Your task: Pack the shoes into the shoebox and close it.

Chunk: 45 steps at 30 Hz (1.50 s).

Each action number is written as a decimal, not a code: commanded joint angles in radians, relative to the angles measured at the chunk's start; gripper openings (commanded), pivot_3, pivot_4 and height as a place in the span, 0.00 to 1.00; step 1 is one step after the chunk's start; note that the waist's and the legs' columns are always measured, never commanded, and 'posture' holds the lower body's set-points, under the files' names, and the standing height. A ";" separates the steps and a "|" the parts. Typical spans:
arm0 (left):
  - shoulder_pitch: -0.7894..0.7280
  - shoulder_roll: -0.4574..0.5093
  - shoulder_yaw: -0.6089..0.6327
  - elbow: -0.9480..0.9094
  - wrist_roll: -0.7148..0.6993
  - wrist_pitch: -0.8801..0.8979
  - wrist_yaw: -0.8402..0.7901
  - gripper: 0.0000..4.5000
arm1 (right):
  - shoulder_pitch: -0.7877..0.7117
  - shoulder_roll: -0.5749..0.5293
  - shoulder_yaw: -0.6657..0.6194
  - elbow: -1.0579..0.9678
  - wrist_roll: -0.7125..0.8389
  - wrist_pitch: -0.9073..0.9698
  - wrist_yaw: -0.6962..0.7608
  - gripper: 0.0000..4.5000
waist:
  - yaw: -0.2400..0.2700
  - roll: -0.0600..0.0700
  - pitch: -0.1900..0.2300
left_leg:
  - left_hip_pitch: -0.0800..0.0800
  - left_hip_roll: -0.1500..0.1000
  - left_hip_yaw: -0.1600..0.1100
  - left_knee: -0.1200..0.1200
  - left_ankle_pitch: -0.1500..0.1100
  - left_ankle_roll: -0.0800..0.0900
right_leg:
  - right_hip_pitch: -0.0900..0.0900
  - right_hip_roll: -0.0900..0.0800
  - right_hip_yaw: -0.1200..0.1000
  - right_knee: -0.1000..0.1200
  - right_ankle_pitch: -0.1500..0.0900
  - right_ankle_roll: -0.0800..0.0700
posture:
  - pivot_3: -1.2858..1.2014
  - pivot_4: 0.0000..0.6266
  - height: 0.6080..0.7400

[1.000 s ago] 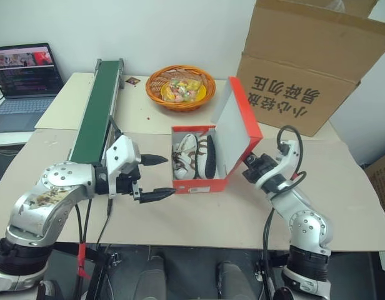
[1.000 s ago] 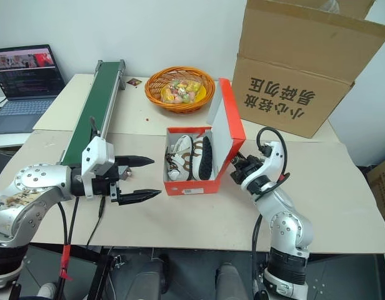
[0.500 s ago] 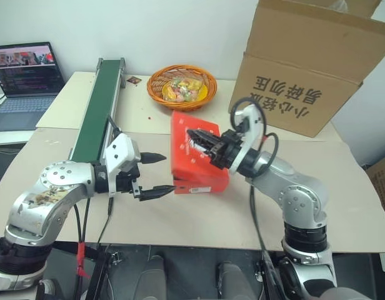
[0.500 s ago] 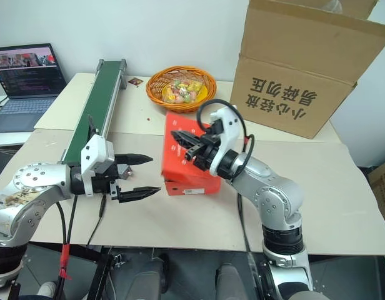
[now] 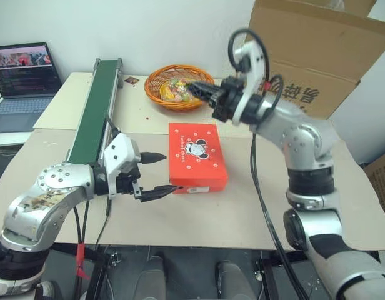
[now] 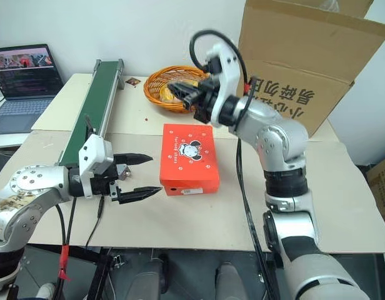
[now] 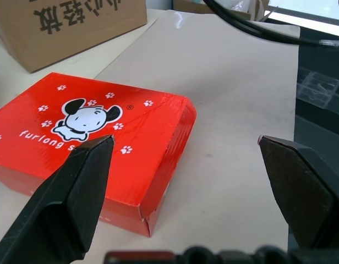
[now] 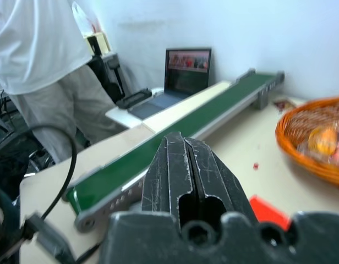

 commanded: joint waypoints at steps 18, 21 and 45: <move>0.013 0.003 0.053 -0.074 -0.027 0.017 0.070 1.00 | 0.076 0.075 0.389 0.660 -0.534 -0.339 0.233 0.01 | -0.005 -0.001 -0.006 | 0.012 0.001 0.000 -0.001 0.000 -0.001 | 0.004 0.000 0.000 0.001 -0.003 0.005 | 0.52 0.24 0.86; 0.023 0.007 0.056 -0.074 -0.027 0.013 0.074 1.00 | 0.073 0.081 0.365 0.672 -0.542 -0.342 0.244 0.01 | -0.005 -0.001 -0.007 | 0.012 0.001 0.000 -0.002 0.000 -0.001 | 0.004 0.000 0.000 0.001 -0.003 0.004 | 0.52 0.24 0.86; 0.193 -0.291 0.190 -0.046 0.183 -0.103 0.519 1.00 | 0.329 -0.084 -0.228 -0.002 -0.035 0.121 0.101 0.01 | 0.022 -0.001 -0.004 | 0.000 0.001 0.003 0.000 0.000 -0.001 | -0.001 -0.001 -0.001 0.000 0.001 0.000 | 0.52 0.24 0.86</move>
